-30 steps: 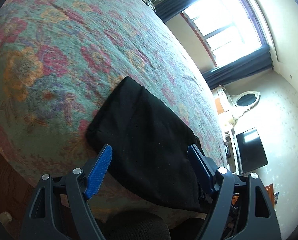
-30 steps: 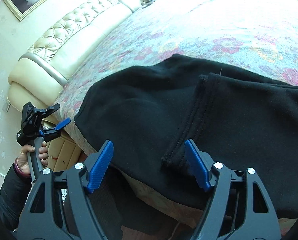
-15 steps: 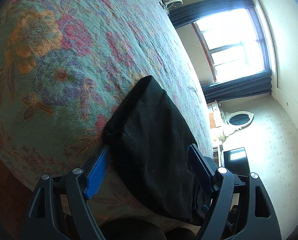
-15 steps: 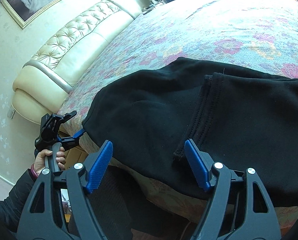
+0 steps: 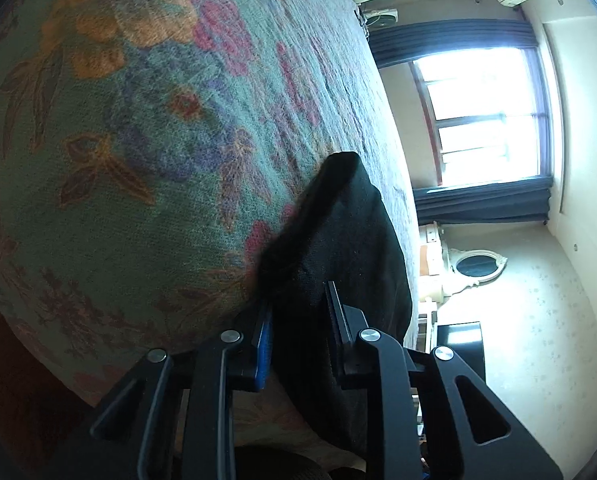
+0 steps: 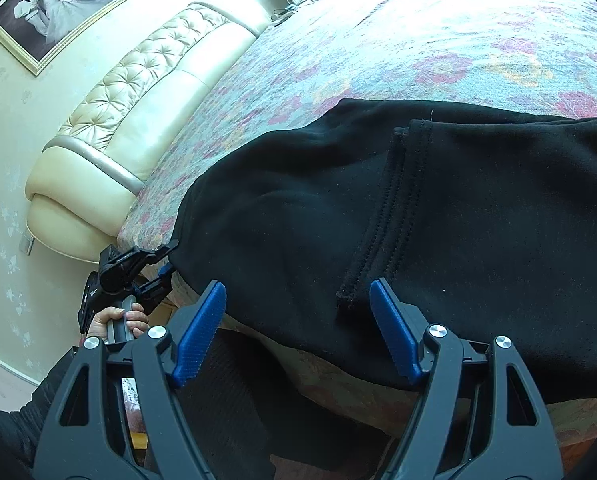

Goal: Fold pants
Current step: 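Grasp the trouser leg end with the left tool and lift it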

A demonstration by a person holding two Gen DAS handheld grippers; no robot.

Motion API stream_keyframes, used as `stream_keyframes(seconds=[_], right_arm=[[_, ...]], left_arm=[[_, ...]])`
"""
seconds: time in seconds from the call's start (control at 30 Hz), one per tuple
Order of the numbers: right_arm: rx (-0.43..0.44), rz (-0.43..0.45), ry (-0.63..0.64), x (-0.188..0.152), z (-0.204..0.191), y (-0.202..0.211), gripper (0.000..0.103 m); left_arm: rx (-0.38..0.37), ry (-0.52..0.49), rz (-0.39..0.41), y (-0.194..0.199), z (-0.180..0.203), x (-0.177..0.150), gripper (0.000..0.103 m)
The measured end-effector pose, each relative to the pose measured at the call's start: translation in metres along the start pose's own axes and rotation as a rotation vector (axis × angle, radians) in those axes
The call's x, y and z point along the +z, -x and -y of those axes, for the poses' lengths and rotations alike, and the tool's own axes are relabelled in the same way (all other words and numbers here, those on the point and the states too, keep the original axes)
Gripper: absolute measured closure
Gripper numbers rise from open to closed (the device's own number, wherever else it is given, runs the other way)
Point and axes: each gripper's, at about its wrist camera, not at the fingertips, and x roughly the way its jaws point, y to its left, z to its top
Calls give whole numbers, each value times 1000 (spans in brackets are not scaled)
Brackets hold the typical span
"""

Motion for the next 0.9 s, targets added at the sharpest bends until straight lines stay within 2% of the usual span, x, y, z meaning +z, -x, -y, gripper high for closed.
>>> stream_keyframes(seconds=[0.07, 0.23, 0.4, 0.57, 0.67, 0.8, 0.9], right_arm=[[-2, 4, -3, 0, 1, 1, 28], [-11, 27, -18, 1, 6, 9, 28], [-14, 51, -33, 5, 11, 18, 28], [-26, 70, -44, 11, 15, 30, 28], [-34, 82, -52, 16, 18, 38, 28], [-41, 94, -61, 24, 21, 48, 28], [-28, 107, -86, 30, 28, 58, 28]], left_arm=[[-10, 8, 3, 3, -2, -1, 82], [21, -81, 27, 11, 18, -2, 86], [-20, -135, 56, 15, 49, -7, 87], [-26, -283, 44, 5, 100, -20, 87], [-63, -365, 20, -6, 130, -32, 87], [-92, -506, -7, -24, 173, -59, 87], [-113, -610, -57, -47, 208, -88, 87]])
